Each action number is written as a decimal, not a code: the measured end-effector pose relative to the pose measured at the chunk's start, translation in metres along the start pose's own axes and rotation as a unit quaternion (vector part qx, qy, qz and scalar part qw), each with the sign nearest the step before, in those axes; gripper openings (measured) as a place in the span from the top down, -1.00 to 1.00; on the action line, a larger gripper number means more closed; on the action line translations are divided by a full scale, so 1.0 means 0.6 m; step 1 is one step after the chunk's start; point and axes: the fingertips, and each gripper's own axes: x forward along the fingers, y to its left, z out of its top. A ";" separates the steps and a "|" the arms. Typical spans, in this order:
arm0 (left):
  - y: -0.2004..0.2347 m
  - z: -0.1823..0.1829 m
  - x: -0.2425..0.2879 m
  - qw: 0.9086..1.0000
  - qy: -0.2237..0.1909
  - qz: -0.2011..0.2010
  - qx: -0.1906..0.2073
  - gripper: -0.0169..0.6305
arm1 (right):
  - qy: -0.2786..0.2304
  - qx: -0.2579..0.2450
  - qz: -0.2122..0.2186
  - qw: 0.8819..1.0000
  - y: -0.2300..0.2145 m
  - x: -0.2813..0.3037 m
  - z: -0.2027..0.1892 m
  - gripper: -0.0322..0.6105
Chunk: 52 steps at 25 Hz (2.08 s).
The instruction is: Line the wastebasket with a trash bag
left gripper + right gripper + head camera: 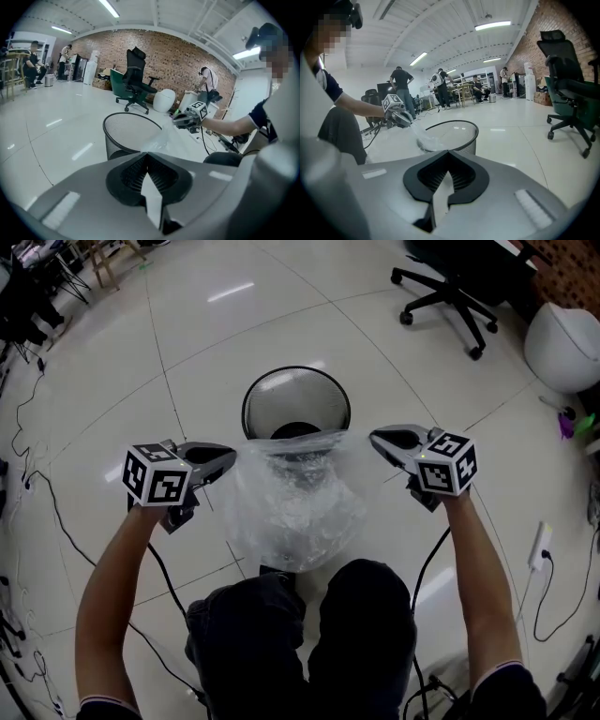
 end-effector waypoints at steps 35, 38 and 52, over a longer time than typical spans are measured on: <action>0.287 0.144 0.106 0.988 -0.069 0.137 -0.013 0.91 | 0.010 -0.023 -0.147 0.989 -0.230 0.164 0.088 0.89; 0.305 0.150 0.120 0.988 -0.067 0.138 -0.013 0.91 | 0.018 -0.026 -0.154 0.988 -0.249 0.179 0.087 0.89; 0.368 0.099 0.195 0.990 -0.054 0.127 -0.043 0.91 | 0.055 -0.016 -0.159 0.986 -0.313 0.253 0.025 0.89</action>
